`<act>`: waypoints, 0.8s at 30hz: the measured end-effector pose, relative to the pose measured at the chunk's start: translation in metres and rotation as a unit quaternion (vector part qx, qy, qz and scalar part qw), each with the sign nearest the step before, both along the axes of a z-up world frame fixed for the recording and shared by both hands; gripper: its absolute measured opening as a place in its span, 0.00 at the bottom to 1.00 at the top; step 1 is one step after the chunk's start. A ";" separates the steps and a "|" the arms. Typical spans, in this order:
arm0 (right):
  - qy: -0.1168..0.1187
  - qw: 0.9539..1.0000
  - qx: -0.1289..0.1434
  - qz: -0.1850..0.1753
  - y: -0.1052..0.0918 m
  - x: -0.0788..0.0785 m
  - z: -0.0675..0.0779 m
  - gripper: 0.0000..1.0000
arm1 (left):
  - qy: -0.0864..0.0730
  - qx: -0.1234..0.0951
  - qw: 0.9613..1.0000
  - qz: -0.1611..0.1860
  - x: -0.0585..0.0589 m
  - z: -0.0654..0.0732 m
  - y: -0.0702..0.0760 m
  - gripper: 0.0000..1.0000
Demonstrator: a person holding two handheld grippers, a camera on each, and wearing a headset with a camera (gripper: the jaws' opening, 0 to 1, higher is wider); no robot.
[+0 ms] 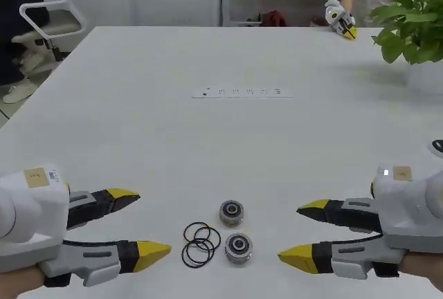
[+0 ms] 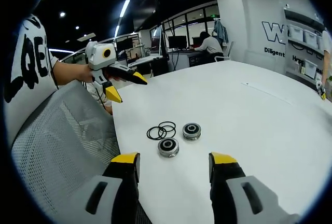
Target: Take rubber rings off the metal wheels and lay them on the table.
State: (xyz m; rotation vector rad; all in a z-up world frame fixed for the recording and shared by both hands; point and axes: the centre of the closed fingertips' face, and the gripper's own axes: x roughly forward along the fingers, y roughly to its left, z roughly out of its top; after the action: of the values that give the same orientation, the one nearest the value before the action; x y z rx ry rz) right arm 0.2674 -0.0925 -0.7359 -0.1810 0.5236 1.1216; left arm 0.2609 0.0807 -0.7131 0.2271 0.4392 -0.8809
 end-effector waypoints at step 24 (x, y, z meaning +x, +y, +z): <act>0.003 0.999 0.006 -0.031 -0.007 0.001 0.000 0.51 | 0.010 0.008 1.000 -0.013 -0.004 -0.008 -0.005 0.59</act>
State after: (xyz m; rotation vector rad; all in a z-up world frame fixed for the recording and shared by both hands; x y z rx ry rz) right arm 0.2686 -0.0994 -0.7354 -0.1502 0.5254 1.0650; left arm 0.2573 0.0759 -0.7211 0.2382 0.4633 -0.9074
